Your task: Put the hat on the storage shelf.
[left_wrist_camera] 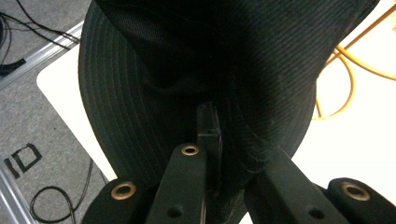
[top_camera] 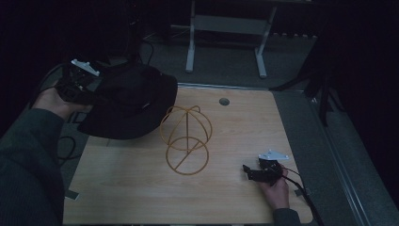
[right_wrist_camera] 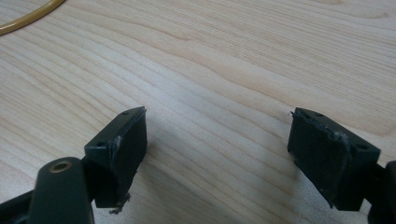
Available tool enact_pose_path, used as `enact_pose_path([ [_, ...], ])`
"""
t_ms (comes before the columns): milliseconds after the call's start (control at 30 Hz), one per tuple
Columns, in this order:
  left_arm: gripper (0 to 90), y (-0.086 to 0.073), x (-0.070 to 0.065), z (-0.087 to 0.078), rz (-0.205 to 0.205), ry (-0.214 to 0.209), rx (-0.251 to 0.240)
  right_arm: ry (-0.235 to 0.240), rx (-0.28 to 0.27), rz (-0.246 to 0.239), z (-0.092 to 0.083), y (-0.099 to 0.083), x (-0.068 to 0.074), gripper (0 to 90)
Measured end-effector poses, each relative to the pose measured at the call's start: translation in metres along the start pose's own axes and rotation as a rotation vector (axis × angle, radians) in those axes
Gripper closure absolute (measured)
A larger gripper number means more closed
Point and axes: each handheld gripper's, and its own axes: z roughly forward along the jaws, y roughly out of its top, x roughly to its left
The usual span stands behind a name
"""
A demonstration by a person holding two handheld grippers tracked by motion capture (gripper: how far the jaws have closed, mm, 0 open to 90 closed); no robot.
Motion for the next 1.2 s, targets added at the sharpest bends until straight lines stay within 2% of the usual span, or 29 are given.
enact_pose_path([
  [300,88.4,0.000,0.000,-0.011,0.018,-0.007,-0.005,0.001,0.002,-0.002,0.000,0.000,0.000,19.7],
  [600,88.5,0.003,-0.002,-0.018,0.053,-0.007,-0.001,0.001,0.002,-0.002,0.000,0.000,0.000,19.7],
  [1200,88.5,0.001,-0.001,-0.035,0.058,-0.012,-0.027,0.001,0.002,-0.002,0.000,0.000,0.000,19.6],
])
